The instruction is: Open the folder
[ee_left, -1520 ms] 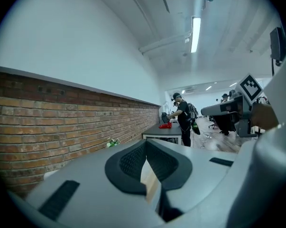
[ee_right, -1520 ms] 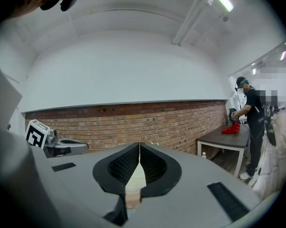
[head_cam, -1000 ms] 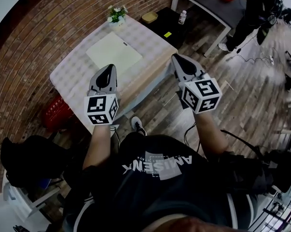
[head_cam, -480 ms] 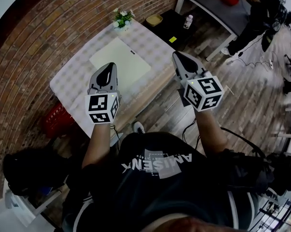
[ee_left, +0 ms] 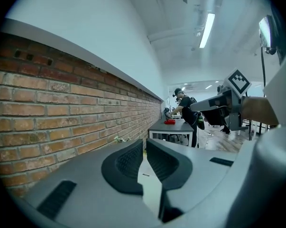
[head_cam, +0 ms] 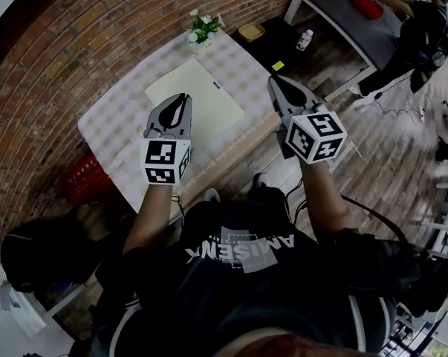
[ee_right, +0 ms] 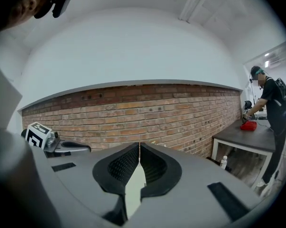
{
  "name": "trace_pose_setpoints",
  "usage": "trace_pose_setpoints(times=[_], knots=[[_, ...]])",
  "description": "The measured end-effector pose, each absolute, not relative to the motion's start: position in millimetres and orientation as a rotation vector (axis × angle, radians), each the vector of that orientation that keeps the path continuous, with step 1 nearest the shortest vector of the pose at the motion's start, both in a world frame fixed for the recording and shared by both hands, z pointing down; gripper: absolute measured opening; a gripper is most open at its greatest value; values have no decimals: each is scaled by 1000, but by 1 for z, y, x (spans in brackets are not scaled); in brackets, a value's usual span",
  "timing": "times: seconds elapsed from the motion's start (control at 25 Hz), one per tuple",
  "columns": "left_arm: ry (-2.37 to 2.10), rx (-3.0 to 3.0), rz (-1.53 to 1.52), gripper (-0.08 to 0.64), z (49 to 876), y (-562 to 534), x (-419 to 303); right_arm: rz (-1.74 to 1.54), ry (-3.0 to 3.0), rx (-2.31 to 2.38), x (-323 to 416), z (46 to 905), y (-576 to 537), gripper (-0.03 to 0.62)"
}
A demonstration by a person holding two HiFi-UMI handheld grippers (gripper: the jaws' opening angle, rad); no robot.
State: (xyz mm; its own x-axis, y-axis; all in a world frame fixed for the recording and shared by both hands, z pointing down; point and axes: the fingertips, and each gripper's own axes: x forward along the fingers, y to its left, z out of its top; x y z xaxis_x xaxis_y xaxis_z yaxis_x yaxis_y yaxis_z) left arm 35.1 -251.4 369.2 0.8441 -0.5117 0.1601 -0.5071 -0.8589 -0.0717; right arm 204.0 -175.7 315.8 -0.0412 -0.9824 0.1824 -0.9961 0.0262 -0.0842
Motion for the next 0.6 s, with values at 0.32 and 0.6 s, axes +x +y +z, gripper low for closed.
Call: trace_pose_setpoints(times=[0.32,0.6], knots=[[970,-2958,-393,15,397,-278,72,411,-2260,1984,249,352,-228,41],[1096,-2975,-457,15,419,-286,108,484,-2361,1728,275,385,-278,44]])
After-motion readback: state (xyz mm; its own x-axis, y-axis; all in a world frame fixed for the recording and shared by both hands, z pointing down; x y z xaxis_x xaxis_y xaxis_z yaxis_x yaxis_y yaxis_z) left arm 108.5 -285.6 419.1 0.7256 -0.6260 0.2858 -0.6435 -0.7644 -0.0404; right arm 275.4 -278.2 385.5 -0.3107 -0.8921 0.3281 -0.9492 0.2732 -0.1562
